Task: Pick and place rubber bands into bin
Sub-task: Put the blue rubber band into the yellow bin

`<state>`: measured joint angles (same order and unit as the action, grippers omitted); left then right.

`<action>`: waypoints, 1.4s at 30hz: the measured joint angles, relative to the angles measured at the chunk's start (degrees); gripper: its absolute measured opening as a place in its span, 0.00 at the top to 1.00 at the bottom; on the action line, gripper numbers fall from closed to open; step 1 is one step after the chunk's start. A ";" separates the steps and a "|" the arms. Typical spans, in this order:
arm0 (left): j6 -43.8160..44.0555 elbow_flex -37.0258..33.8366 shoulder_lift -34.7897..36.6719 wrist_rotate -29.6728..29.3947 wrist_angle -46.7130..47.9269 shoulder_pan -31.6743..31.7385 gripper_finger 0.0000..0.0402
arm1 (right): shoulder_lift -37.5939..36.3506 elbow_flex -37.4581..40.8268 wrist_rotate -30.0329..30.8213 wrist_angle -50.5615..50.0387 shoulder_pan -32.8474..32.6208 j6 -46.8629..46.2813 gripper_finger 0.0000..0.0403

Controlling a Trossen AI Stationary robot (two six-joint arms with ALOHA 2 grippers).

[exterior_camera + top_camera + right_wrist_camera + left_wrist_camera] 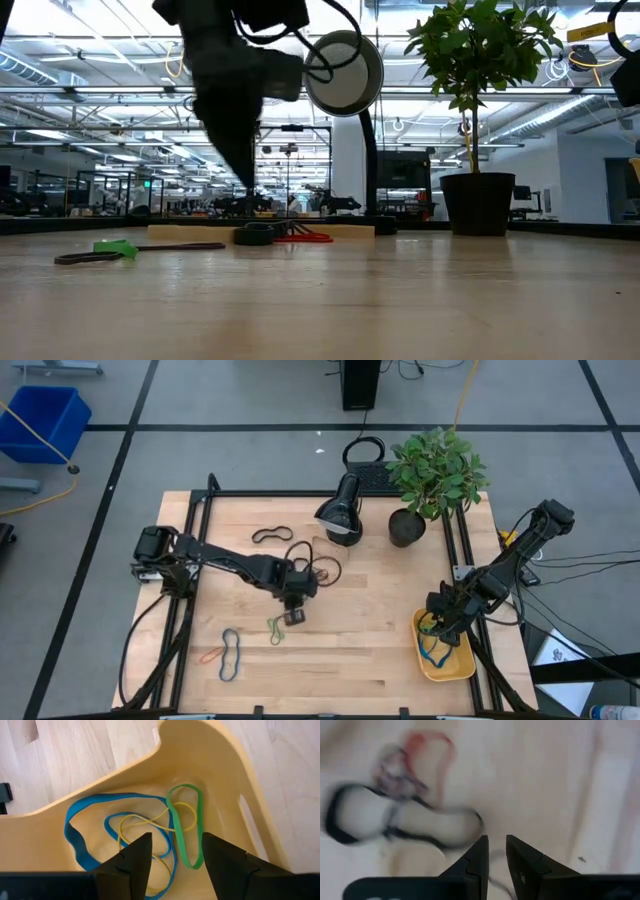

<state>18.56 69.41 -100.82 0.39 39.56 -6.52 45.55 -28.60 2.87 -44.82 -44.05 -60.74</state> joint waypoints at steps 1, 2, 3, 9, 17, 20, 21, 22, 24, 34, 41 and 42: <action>-0.39 0.00 0.00 1.59 1.59 -0.25 0.82 | -0.01 0.00 0.02 -0.02 0.00 0.10 0.59; -0.47 0.00 0.02 2.84 3.35 -0.53 0.82 | -0.01 0.00 0.02 -0.02 0.00 0.21 0.59; -0.44 0.00 0.02 4.13 5.26 -0.86 0.82 | -0.01 0.00 0.00 -0.02 0.00 0.34 0.59; 2.78 0.00 0.02 7.30 17.58 -3.85 0.82 | -0.01 0.00 0.04 -0.02 0.00 1.08 0.59; 10.34 -1.83 0.04 7.42 26.42 -10.22 0.82 | 0.00 0.00 0.05 -0.02 0.00 1.65 0.59; 12.36 -3.58 0.04 7.91 26.75 -12.09 0.82 | 0.01 0.00 0.05 -0.02 0.00 2.05 0.59; 13.27 -4.26 0.04 8.49 26.69 -12.58 0.82 | 0.01 0.00 0.06 -0.02 0.00 2.07 0.59; 14.36 -4.95 0.04 9.33 26.69 -12.97 0.82 | -0.01 0.00 0.04 -0.02 0.00 2.07 0.59; 16.42 -6.38 0.04 11.63 26.71 -13.54 0.82 | -0.01 0.00 0.04 -0.02 0.00 2.07 0.60; 30.35 -11.96 7.60 9.92 24.59 -16.89 0.82 | 0.01 0.00 0.07 -0.02 0.00 3.16 0.59; 34.63 -12.00 12.03 6.94 23.43 -17.40 0.82 | -0.01 0.00 0.10 -0.01 0.00 3.40 0.59; 34.67 -12.00 12.31 6.95 23.32 -17.40 0.82 | 0.01 0.00 0.23 0.00 0.00 3.40 0.59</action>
<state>53.23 57.41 -88.50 7.34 62.88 -23.92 45.56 -28.60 3.10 -44.82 -44.05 -57.34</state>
